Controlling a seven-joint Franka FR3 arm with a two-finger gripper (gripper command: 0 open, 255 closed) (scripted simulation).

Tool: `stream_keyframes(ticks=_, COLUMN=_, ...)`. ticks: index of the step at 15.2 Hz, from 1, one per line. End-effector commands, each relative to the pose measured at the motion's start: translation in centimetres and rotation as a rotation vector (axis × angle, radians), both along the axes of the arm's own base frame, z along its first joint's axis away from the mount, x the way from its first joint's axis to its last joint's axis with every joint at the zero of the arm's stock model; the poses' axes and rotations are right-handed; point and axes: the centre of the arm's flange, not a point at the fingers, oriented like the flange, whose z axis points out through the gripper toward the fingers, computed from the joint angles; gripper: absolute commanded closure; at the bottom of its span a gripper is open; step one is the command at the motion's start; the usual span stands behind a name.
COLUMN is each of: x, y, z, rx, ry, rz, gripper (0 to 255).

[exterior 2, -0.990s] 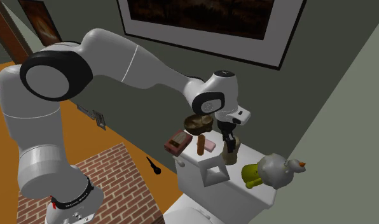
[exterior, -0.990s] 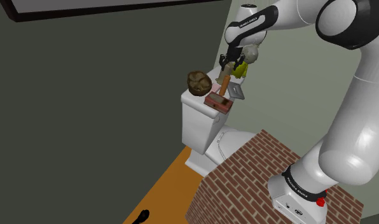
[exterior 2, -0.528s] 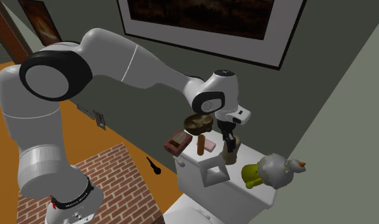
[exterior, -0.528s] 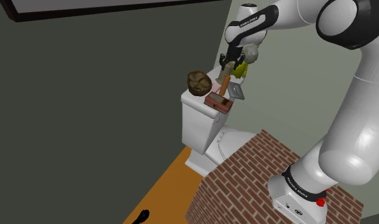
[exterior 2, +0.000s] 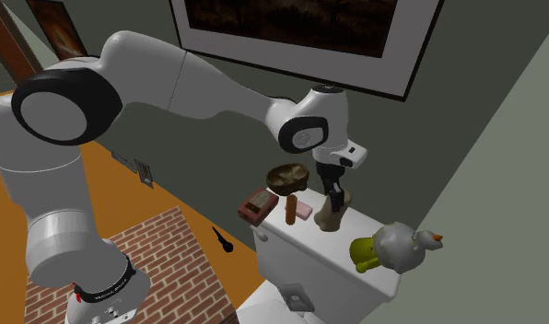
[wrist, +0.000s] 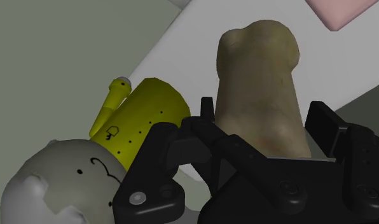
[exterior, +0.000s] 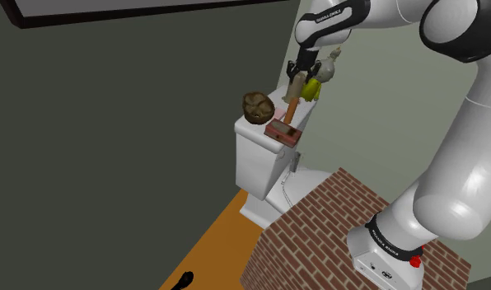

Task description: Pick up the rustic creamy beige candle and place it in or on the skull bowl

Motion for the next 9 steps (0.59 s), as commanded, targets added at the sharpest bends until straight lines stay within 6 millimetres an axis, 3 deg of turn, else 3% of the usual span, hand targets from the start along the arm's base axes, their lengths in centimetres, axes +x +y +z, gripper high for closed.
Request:
stream_keyframes(ticks=1, x=0.0, y=0.0, z=1.1, rx=0.0, ry=0.0, rz=0.0, gripper=255)
stream_keyframes(ticks=9, x=0.0, y=0.0, z=5.4, rx=0.0, ry=0.0, rz=0.0, gripper=255)
